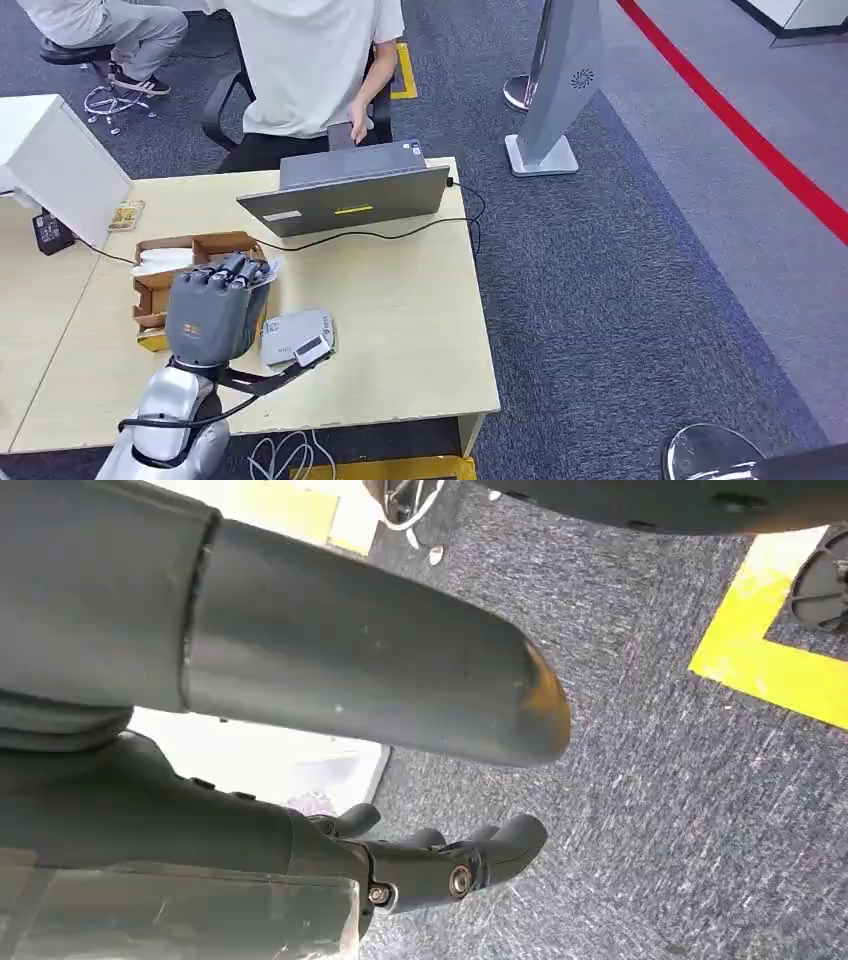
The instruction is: Pass the card to the sensor for recognition and then transmit it.
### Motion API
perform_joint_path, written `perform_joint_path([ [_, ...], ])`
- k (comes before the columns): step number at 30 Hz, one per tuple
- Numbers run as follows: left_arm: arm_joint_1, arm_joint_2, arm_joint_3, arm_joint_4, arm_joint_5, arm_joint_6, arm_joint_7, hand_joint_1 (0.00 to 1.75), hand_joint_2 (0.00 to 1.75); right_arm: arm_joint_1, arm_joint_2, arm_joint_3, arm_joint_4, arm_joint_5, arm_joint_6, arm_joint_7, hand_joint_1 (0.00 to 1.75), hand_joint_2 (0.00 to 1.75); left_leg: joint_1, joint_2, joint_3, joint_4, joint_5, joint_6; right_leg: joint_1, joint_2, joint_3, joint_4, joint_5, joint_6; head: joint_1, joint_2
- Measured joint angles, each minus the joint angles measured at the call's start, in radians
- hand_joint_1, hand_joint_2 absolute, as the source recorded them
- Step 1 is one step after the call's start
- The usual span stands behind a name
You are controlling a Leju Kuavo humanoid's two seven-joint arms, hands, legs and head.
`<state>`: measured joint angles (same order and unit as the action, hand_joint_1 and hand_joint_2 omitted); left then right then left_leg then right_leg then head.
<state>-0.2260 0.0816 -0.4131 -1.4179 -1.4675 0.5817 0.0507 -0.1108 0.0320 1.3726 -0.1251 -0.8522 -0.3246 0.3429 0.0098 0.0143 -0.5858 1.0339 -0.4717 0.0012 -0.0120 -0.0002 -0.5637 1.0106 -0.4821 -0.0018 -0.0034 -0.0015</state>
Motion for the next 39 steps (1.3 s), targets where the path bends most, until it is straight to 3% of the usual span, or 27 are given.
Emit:
perform_joint_path([
  [6,0.013,-0.005,-0.012,-0.005,0.013,-0.022,-0.006,1.75,1.75,0.0,0.0,0.0,0.0,-0.001,0.0,0.0,0.0,0.0,0.0,0.0,0.0,0.0,0.001,-0.001,0.0,0.0,0.0,0.0,0.001,0.001,0.0,0.0],
  [9,0.015,-0.01,-0.012,0.001,0.027,-0.074,0.005,1.75,1.75,0.0,0.0,0.0,0.0,-0.005,0.0,0.002,0.0,0.0,0.0,-0.001,0.0,0.0,0.001,-0.001,0.0,0.0,0.0,0.0,0.001,0.001,0.0,0.0],
  [16,-0.003,-0.034,-0.012,0.155,0.051,-0.164,0.061,1.75,1.75,0.0,0.0,0.0,0.0,-0.015,0.003,0.003,0.0,0.0,0.0,-0.001,0.0,0.0,0.001,-0.001,0.0,0.0,0.0,0.0,0.001,0.001,0.0,0.0],
  [24,-0.031,-0.072,-0.012,0.312,0.062,-0.192,0.074,1.75,1.75,0.0,0.0,0.001,0.0,-0.015,0.007,0.003,0.0,0.0,0.0,-0.001,0.0,0.0,0.001,-0.001,0.0,-0.001,0.0,0.0,0.001,0.001,0.0,0.0],
  [30,-0.04,-0.098,-0.012,0.373,0.071,-0.226,0.075,1.75,1.75,0.0,0.0,0.001,0.0,-0.018,0.01,0.003,0.0,0.0,0.0,-0.001,0.0,0.0,0.001,-0.001,0.0,-0.001,0.0,0.0,0.001,0.001,0.0,0.0],
  [39,-0.045,-0.111,-0.012,0.422,0.071,-0.227,0.075,1.75,1.75,0.0,0.0,0.001,0.0,-0.018,0.01,0.003,0.0,0.0,0.0,-0.001,0.0,0.0,0.001,-0.001,0.0,-0.001,0.0,0.0,0.001,0.001,0.0,0.0],
])
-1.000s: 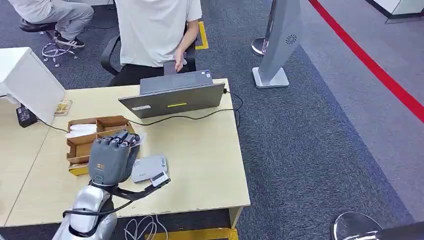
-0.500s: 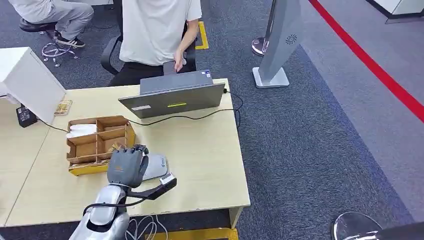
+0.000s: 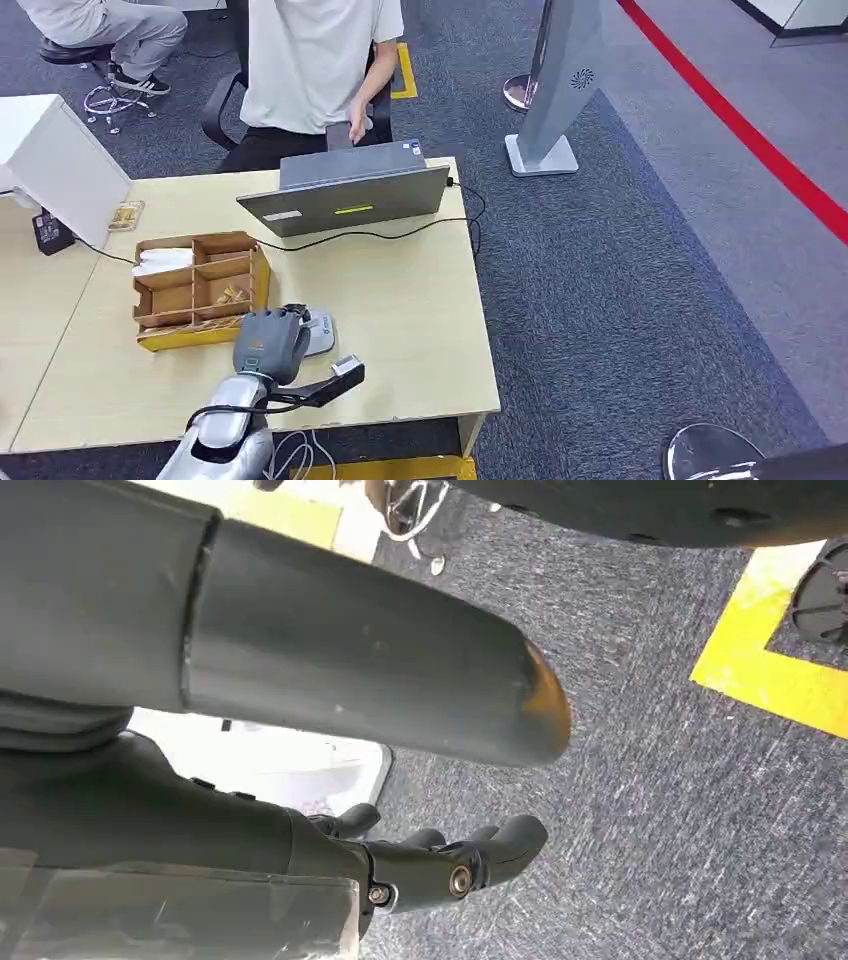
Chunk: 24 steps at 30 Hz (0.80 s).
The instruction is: Pass the card to the sensor for recognition and then transmit it.
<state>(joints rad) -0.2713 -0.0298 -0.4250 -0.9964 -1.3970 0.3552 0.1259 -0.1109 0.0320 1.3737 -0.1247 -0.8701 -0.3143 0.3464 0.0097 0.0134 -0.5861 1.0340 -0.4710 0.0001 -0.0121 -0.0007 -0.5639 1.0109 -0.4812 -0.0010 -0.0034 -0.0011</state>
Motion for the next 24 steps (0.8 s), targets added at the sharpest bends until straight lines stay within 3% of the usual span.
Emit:
perform_joint_path([
  [9,-0.001,0.0,0.0,0.016,0.0,-0.001,0.0,1.75,1.75,0.0,0.0,0.0,0.0,0.0,0.0,0.0,0.0,0.0,0.0,0.0,0.0,0.0,0.0,0.0,0.0,0.0,0.0,0.0,0.0,0.0,0.0,0.0],
  [24,-0.038,-0.008,0.0,0.056,0.05,-0.105,0.016,1.75,1.75,0.0,0.0,0.01,0.0,-0.012,0.007,0.002,0.0,0.0,0.0,-0.001,0.0,0.0,0.0,0.0,0.0,-0.001,0.001,0.0,0.0,0.0,0.0,0.0],
])
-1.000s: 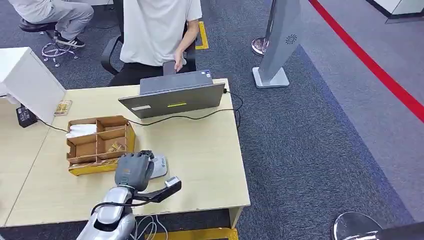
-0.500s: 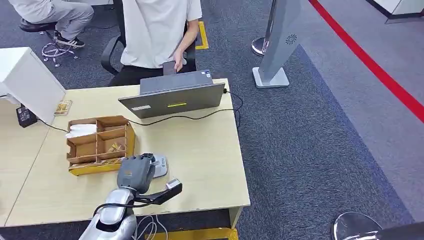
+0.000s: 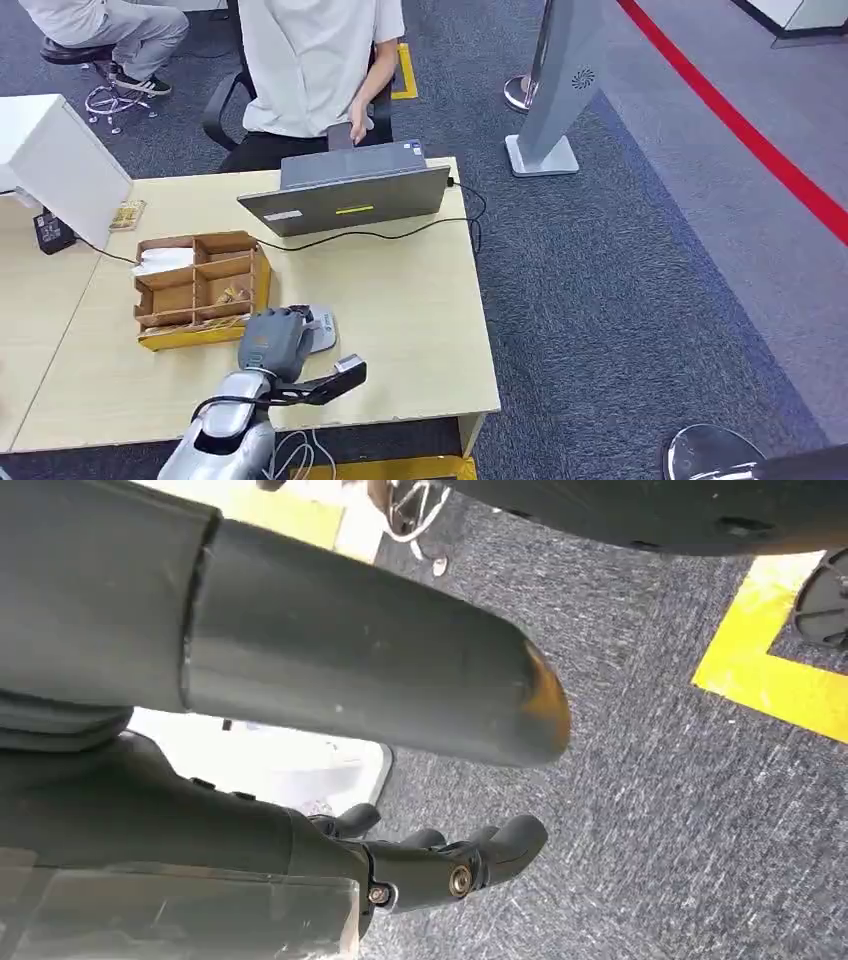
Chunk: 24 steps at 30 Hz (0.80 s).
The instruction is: Pass the card to the sensor for recognition and then transmit it.
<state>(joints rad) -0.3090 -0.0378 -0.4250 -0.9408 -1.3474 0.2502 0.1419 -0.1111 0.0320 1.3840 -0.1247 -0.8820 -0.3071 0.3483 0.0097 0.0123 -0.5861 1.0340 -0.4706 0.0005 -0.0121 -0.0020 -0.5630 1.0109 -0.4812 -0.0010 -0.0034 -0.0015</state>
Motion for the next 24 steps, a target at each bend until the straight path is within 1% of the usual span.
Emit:
perform_joint_path([
  [1,-0.005,0.001,0.0,0.002,0.007,0.002,0.0,1.75,1.75,0.0,0.0,0.002,0.0,-0.003,0.0,-0.003,0.0,0.0,0.0,0.0,0.0,0.0,0.0,0.0,0.0,0.0,0.0,0.0,0.0,0.0,0.0,0.0],
  [2,-0.008,0.003,0.0,0.002,0.013,0.018,-0.007,1.75,1.75,0.0,0.0,0.004,0.0,-0.005,0.0,-0.004,0.0,0.0,0.0,0.0,0.0,0.0,0.001,-0.001,0.0,0.0,0.0,0.0,0.0,0.0,0.0,0.0],
  [3,-0.007,0.005,0.0,0.0,0.015,0.053,-0.011,1.75,1.75,0.0,0.0,0.007,0.0,-0.008,0.0,-0.006,0.0,0.0,0.0,0.0,0.0,0.0,0.001,-0.001,0.0,0.0,0.0,0.0,0.001,0.0,0.0,0.0],
  [4,-0.003,0.009,0.0,-0.011,0.009,0.103,-0.014,1.75,1.75,0.0,0.0,0.01,0.0,-0.009,0.0,-0.006,0.0,0.0,0.0,0.0,0.0,0.0,0.001,-0.001,0.0,0.0,0.0,0.0,0.001,0.0,0.0,0.0],
  [6,0.011,0.021,0.003,-0.081,-0.047,0.256,-0.013,1.75,1.75,0.002,0.0,0.016,0.0,-0.008,0.0,-0.006,0.0,0.0,0.0,0.0,-0.001,0.0,0.002,0.0,0.0,0.0,-0.001,0.0,0.001,0.0,0.0,0.0],
  [7,0.011,0.028,0.009,-0.127,-0.084,0.321,-0.014,1.75,1.75,0.001,0.0,0.021,0.001,-0.006,0.0,-0.006,0.0,0.0,0.0,-0.002,-0.001,0.0,0.002,0.0,0.0,-0.001,-0.001,0.0,0.001,0.0,0.0,0.0],
  [8,0.01,0.036,0.016,-0.172,-0.111,0.358,-0.015,1.75,1.75,0.001,0.0,0.026,0.001,-0.006,0.0,-0.006,0.0,0.0,0.0,-0.002,-0.001,0.0,0.002,0.0,0.0,-0.001,-0.001,0.0,0.001,0.0,0.0,0.0],
  [9,0.005,0.048,0.026,-0.219,-0.131,0.37,-0.019,1.75,1.75,0.0,0.0,0.032,0.001,-0.003,0.003,-0.007,0.0,0.0,0.0,-0.002,-0.001,0.0,0.002,0.0,0.0,-0.001,-0.001,0.0,0.001,0.0,0.0,0.0],
  [10,0.002,0.054,0.029,-0.233,-0.135,0.372,-0.021,1.75,1.75,0.0,0.0,0.034,0.001,-0.002,0.003,-0.007,0.0,0.0,0.0,-0.002,-0.001,0.0,0.002,0.0,0.0,-0.001,-0.001,0.0,0.001,0.0,0.0,0.0],
  [16,0.001,0.054,0.031,-0.239,-0.137,0.372,-0.023,1.75,1.75,0.0,0.0,0.035,0.001,-0.002,0.003,-0.007,0.0,0.0,0.0,-0.002,-0.001,0.0,0.002,0.0,0.0,-0.001,-0.001,0.0,0.001,0.0,0.0,0.0],
  [17,-0.025,0.077,0.049,-0.298,-0.16,0.372,-0.039,1.75,1.75,0.0,0.0,0.045,0.001,0.0,0.005,-0.012,0.0,0.0,0.0,-0.002,-0.001,0.0,0.002,0.0,0.0,-0.001,-0.001,0.0,0.001,0.0,0.0,0.0],
  [18,-0.036,0.084,0.055,-0.31,-0.164,0.37,-0.043,1.75,1.75,0.0,0.0,0.048,0.002,0.0,0.008,-0.015,0.0,0.0,0.0,-0.002,-0.001,0.0,0.003,0.0,0.0,-0.002,-0.001,0.0,0.001,0.0,0.0,0.0],
  [19,-0.099,0.119,0.084,-0.341,-0.175,0.367,-0.068,1.75,1.75,-0.002,-0.001,0.064,0.003,0.003,0.016,-0.018,0.0,0.0,0.001,-0.003,-0.001,0.0,0.004,-0.002,0.002,-0.002,-0.001,0.001,0.001,-0.001,0.0,0.0],
  [20,-0.215,0.177,0.138,-0.338,-0.171,0.375,-0.1,1.75,1.75,-0.005,-0.004,0.089,0.004,0.015,0.023,-0.027,0.0,0.0,0.002,-0.003,-0.002,0.0,0.006,-0.003,0.003,-0.002,-0.001,0.001,0.003,-0.002,0.0,0.0],
  [22,-0.279,0.202,0.166,-0.303,-0.169,0.375,-0.105,1.75,1.75,-0.006,-0.005,0.1,0.004,0.015,0.026,-0.033,0.0,0.0,0.002,-0.003,-0.001,0.0,0.006,-0.004,0.003,-0.002,-0.001,0.001,0.004,-0.003,-0.001,0.0],
  [24,-0.345,0.22,0.19,-0.237,-0.167,0.382,-0.106,1.75,1.75,-0.007,-0.006,0.111,0.004,0.015,0.029,-0.035,0.0,0.0,0.002,-0.003,-0.001,0.0,0.007,-0.003,0.003,-0.002,-0.001,0.001,0.004,-0.003,-0.001,0.0],
])
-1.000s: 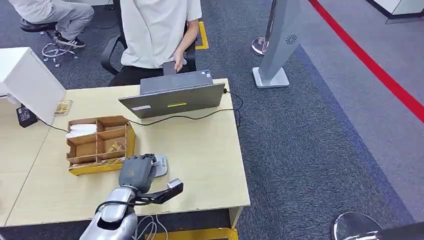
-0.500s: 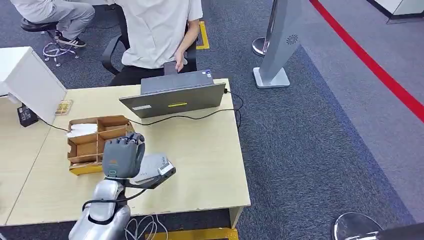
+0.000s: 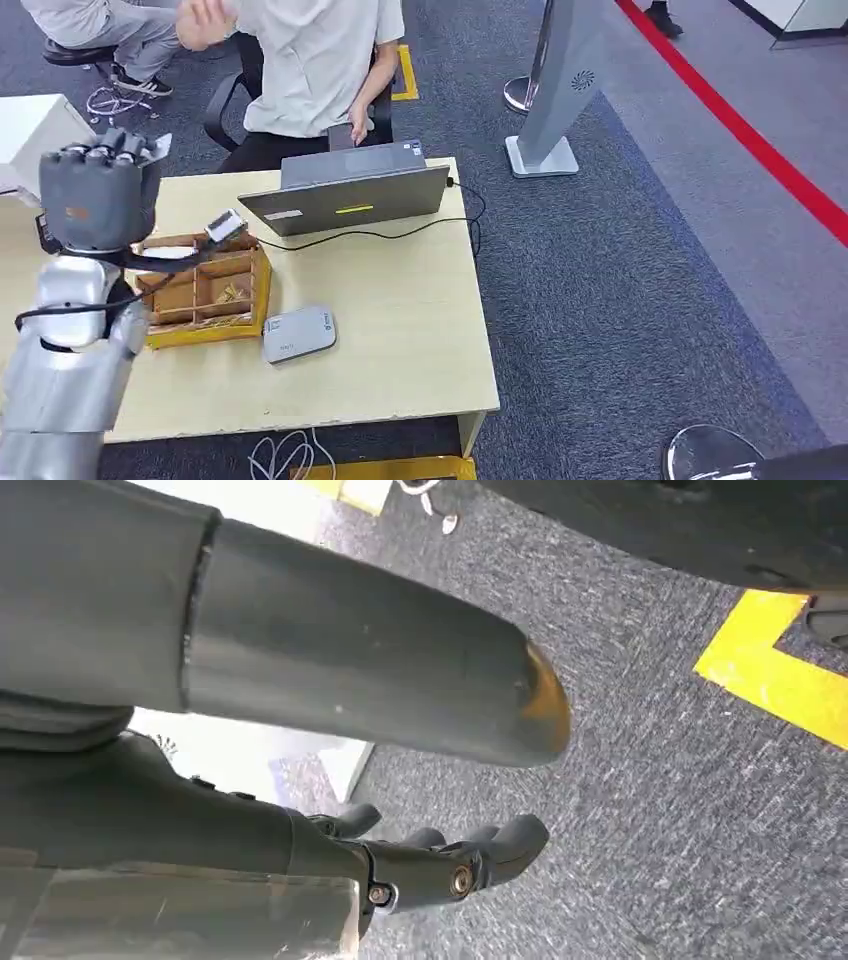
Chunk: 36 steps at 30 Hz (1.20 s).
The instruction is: Pass the card to the sensor for recognition and then transmit it.
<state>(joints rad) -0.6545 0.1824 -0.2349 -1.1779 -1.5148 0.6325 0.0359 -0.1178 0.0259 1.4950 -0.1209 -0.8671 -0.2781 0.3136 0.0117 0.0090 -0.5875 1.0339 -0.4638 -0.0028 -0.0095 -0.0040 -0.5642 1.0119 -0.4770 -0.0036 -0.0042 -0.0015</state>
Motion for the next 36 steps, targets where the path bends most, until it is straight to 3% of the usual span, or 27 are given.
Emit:
perform_joint_path([
  [4,-0.072,0.026,0.016,0.09,-0.029,0.02,0.011,1.75,1.75,-0.001,-0.001,0.013,0.0,0.003,0.006,-0.003,0.0,0.0,0.0,0.0,0.0,0.0,0.0,0.0,0.0,-0.001,0.0,0.0,0.0,0.0,-0.001,0.0],
  [8,-0.217,0.071,0.006,0.341,-0.034,0.05,0.101,1.75,1.75,-0.009,-0.003,0.036,0.0,0.015,0.01,-0.02,0.0,0.0,0.0,0.003,-0.001,0.0,0.001,-0.001,0.0,0.002,-0.002,0.001,0.001,-0.001,0.0,0.0],
  [10,-0.266,0.087,0.003,0.436,-0.034,0.051,0.119,1.75,1.75,-0.009,-0.004,0.042,0.0,0.018,0.01,-0.024,0.0,0.0,0.0,0.003,-0.001,0.0,0.001,-0.001,0.0,0.003,-0.002,0.001,0.002,-0.001,0.0,0.0],
  [16,-0.297,0.108,0.003,0.565,-0.034,0.053,0.123,1.75,1.75,-0.011,-0.005,0.051,0.0,0.017,0.012,-0.02,0.0,0.0,0.0,0.002,-0.002,0.0,0.001,-0.001,0.0,0.002,-0.003,0.001,0.001,-0.001,0.0,0.0],
  [17,-0.299,0.109,0.003,0.576,-0.034,0.055,0.124,0.0,1.75,-0.011,-0.005,0.052,0.0,0.015,0.013,-0.018,0.0,1.75,0.0,0.002,-0.002,0.0,0.001,-0.001,0.0,0.002,-0.003,0.001,0.001,-0.001,0.0,0.0],
  [36,-0.281,0.106,0.003,0.627,-0.029,0.059,0.08,0.0,1.75,-0.013,-0.007,0.053,0.0,0.0,0.01,-0.013,0.0,1.75,0.0,0.002,-0.002,0.0,0.001,-0.001,0.0,0.002,-0.004,0.001,0.001,-0.001,0.0,0.0],
])
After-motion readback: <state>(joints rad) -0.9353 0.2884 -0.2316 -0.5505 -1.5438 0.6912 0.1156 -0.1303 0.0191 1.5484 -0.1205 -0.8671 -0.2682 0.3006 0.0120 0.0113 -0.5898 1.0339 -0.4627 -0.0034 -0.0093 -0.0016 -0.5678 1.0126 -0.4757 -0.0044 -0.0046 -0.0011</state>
